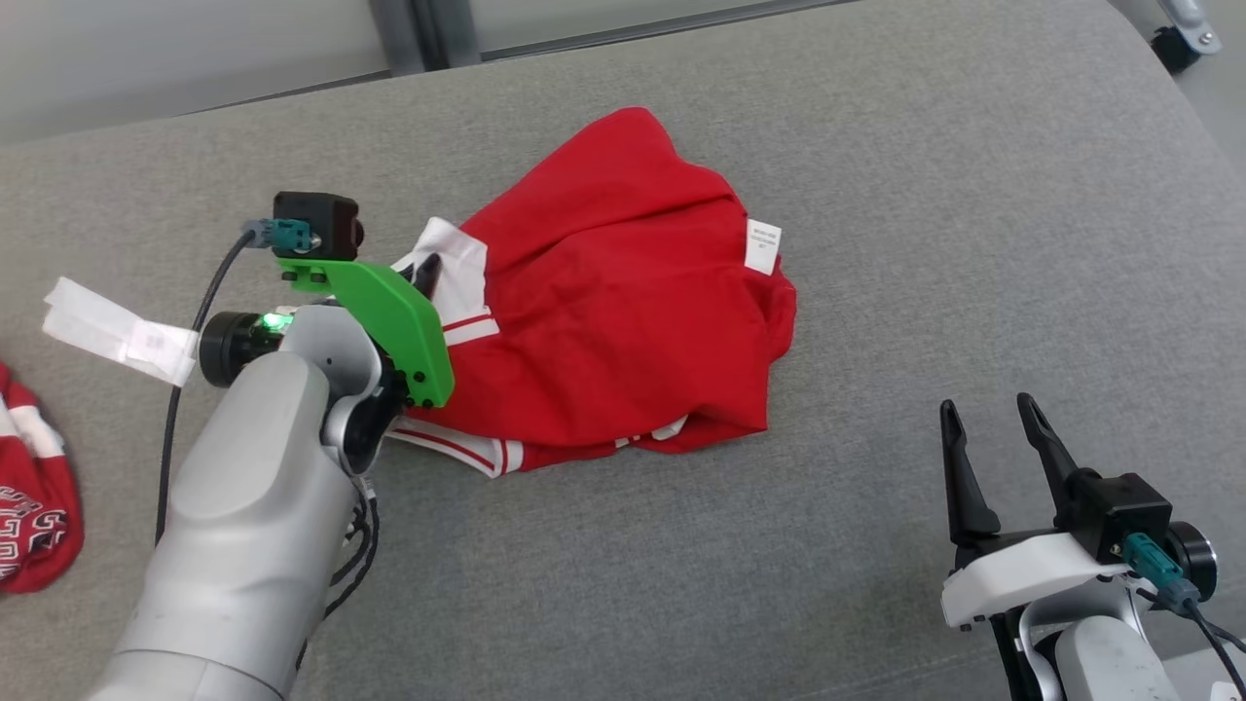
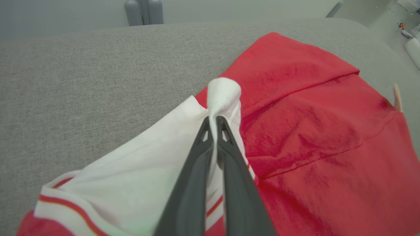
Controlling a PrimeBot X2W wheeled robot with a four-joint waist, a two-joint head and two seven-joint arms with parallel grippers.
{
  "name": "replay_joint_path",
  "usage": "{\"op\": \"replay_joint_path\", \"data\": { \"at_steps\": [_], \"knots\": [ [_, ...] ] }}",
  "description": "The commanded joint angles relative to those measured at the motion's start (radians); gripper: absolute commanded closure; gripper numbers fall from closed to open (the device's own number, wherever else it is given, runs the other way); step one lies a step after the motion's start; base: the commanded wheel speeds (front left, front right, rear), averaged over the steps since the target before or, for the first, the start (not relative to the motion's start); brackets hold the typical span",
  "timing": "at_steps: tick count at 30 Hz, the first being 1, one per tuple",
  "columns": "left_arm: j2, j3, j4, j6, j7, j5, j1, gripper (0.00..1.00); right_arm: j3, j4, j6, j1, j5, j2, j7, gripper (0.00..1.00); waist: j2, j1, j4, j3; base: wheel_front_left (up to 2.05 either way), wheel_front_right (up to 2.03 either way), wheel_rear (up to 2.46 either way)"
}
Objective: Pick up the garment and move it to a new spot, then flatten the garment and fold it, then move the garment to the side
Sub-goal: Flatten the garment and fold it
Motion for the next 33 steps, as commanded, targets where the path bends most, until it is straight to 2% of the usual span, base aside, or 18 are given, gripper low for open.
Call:
{"op": "replay_joint_path", "data": {
  "at_steps": [1,4,11,16,23,30,31,32,33],
  "knots": [
    [0.001,-0.013,-0.034,-0.004,-0.018,-0.01,0.025,1.0,-0.005,-0.004,-0.002,0.007,-0.009,-0.002,-0.003,0.0,0.0,0.0,0.046,-0.021,0.0,0.0,0.0],
    [0.007,-0.059,-0.142,-0.005,-0.051,-0.033,0.073,1.0,-0.011,0.0,-0.002,0.018,-0.016,-0.003,-0.003,0.0,0.0,0.0,0.09,-0.041,0.0,0.0,0.0],
    [0.07,-0.145,-0.417,-0.004,-0.063,-0.065,0.283,1.0,-0.015,0.007,-0.002,0.038,-0.02,-0.003,-0.003,0.0,0.0,0.0,0.164,-0.088,0.0,0.0,0.0],
    [0.113,-0.172,-0.576,0.046,-0.035,-0.078,0.47,1.0,-0.017,0.01,-0.002,0.046,-0.018,-0.003,-0.003,0.0,0.0,0.0,0.2,-0.11,0.0,0.0,0.0],
    [0.116,-0.161,-0.626,0.111,-0.028,-0.127,0.623,1.0,-0.014,0.015,-0.002,0.051,-0.021,-0.003,-0.003,0.0,0.0,0.0,0.231,-0.13,0.0,0.0,0.0],
    [0.133,-0.151,-0.642,0.14,-0.049,-0.099,0.611,1.0,-0.007,0.02,-0.002,0.055,-0.02,-0.003,-0.003,0.0,0.0,0.0,0.239,-0.144,0.0,0.0,0.0],
    [0.137,-0.148,-0.648,0.147,-0.057,-0.092,0.598,0.19,-0.006,0.021,-0.002,0.054,-0.019,-0.003,-0.003,0.0,0.0,0.0,0.237,-0.145,0.0,0.0,0.0],
    [0.139,-0.147,-0.649,0.149,-0.058,-0.086,0.589,0.0,-0.004,0.021,-0.002,0.053,-0.017,-0.003,-0.003,0.0,0.0,0.0,0.236,-0.145,0.0,0.0,0.0],
    [0.142,-0.147,-0.65,0.155,-0.052,-0.077,0.578,0.0,-0.003,0.021,-0.002,0.052,-0.015,-0.003,-0.003,0.0,0.0,0.0,0.234,-0.145,0.0,0.0,0.0]
  ]
}}
